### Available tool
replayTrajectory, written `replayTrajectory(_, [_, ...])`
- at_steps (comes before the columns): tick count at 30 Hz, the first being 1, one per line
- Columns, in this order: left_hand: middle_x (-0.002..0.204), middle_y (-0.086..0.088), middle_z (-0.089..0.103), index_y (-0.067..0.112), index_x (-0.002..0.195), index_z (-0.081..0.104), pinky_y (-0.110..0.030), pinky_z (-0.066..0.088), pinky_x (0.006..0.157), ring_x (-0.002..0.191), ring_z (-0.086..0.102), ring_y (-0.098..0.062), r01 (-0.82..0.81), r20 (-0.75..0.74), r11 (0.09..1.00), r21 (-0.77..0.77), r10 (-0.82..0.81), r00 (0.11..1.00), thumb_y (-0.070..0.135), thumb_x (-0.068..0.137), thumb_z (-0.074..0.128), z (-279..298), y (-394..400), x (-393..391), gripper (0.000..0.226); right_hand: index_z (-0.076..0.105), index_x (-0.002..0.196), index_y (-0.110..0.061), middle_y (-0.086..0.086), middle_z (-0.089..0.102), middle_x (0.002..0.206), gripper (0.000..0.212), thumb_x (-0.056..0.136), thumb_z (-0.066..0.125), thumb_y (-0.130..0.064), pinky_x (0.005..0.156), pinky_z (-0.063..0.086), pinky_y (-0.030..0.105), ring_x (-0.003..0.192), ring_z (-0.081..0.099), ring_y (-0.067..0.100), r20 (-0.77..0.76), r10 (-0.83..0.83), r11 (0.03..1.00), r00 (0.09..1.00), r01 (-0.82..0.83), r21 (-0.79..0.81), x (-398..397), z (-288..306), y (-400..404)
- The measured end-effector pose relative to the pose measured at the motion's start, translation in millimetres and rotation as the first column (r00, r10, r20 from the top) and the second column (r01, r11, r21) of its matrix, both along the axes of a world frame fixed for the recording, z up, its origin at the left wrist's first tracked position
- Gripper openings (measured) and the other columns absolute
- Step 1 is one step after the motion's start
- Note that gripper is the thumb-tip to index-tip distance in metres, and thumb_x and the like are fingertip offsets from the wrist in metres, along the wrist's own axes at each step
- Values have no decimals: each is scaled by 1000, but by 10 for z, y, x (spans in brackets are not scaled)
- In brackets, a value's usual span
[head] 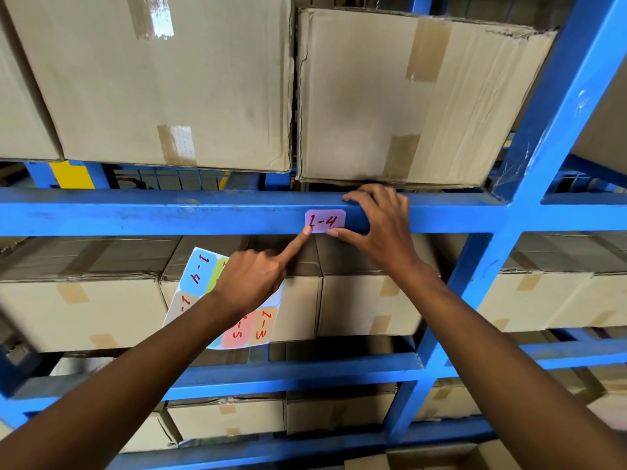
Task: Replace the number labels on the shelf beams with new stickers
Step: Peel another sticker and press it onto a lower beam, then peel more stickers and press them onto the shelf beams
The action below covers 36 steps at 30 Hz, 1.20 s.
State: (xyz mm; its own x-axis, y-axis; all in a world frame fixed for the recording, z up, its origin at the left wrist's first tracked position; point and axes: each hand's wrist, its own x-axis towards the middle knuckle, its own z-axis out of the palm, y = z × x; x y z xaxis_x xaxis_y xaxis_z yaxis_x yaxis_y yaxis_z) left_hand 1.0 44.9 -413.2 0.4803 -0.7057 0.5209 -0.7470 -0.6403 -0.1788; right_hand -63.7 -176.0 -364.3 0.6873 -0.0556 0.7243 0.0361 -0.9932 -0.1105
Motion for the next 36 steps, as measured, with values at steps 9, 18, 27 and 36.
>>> replayTrajectory(9, [64,-13,63,28,148,11,-33,40,49,52,57,-32,101,-176,978,-182,-134,975,26,95,42,-112,-174,-211,62,62,112,-14,5,59,117,36,81,69,-30,98,36,33,114,50,21,79,160,936,984,-176,303,-174,-8,13])
replayTrajectory(18, [78,4,60,22,130,52,-9,43,57,67,55,-5,-50,-484,709,-703,-427,764,26,92,55,-140,-1165,-684,39,68,94,-13,-3,64,83,11,85,65,-18,75,42,12,79,57,6,50,115,782,992,-121,612,-980,-262,-472])
replayTrajectory(27, [76,16,58,15,91,60,-1,39,58,66,53,16,-236,-462,422,-875,-587,665,19,90,56,149,-2440,-1325,6,68,98,-3,-8,72,67,13,88,59,-5,60,50,11,60,63,-3,-91,331,365,939,-39,930,-2206,-330,-1455])
replayTrajectory(36, [74,3,64,11,82,66,-3,38,51,57,53,11,-198,-521,514,-835,-622,585,36,85,63,530,-3673,-2121,25,64,107,-7,-3,73,76,28,82,61,6,74,54,21,78,68,9,5,341,408,940,-153,900,-3138,131,-2759])
